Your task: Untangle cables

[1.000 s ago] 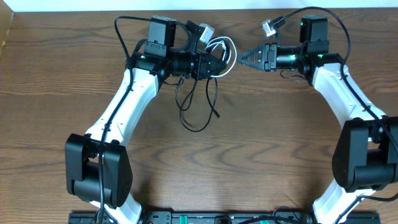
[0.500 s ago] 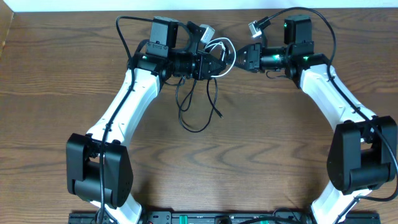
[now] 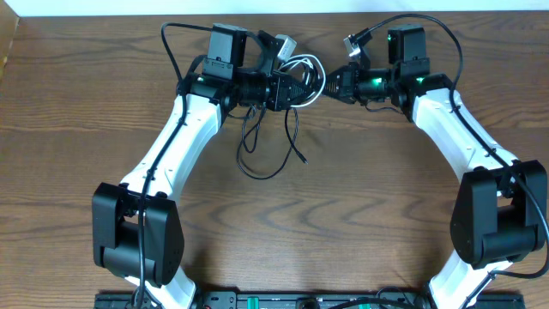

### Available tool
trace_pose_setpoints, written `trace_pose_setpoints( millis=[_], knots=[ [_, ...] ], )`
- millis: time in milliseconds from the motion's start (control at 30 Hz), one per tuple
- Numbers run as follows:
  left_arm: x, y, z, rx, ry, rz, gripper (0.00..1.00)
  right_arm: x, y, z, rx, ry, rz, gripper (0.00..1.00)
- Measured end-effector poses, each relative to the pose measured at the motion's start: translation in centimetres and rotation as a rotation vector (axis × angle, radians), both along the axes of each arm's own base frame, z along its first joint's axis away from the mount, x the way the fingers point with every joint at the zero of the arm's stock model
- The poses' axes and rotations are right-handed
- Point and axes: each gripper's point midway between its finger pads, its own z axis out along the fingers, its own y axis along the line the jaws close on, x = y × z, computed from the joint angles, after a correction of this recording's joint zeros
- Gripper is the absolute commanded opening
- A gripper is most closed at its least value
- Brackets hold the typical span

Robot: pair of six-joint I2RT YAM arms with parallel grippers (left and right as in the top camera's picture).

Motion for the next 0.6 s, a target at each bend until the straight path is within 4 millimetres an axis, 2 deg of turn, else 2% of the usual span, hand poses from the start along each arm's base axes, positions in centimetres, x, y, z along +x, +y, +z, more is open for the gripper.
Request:
trace_pose_setpoints(
  millis=[367, 500, 600],
  knots=[
    [-0.6, -0.6, 0.1, -0.013, 0.008, -0.025, 0.08, -0.8, -1.8, -3.4, -0.176, 0.038, -0.030, 0.01],
    [-0.5, -0.7, 0.5, -0.027, -0.004, -0.033, 0.07, -0.9, -4.9, -6.4, -0.361, 0.077, -0.100, 0.01],
    [-0.6, -0.6, 0.5, -0.028, -0.001, -0.034, 0.08, -0.6, -7.4, -7.8, -0.480, 0.087, -0.155, 0.01]
  ],
)
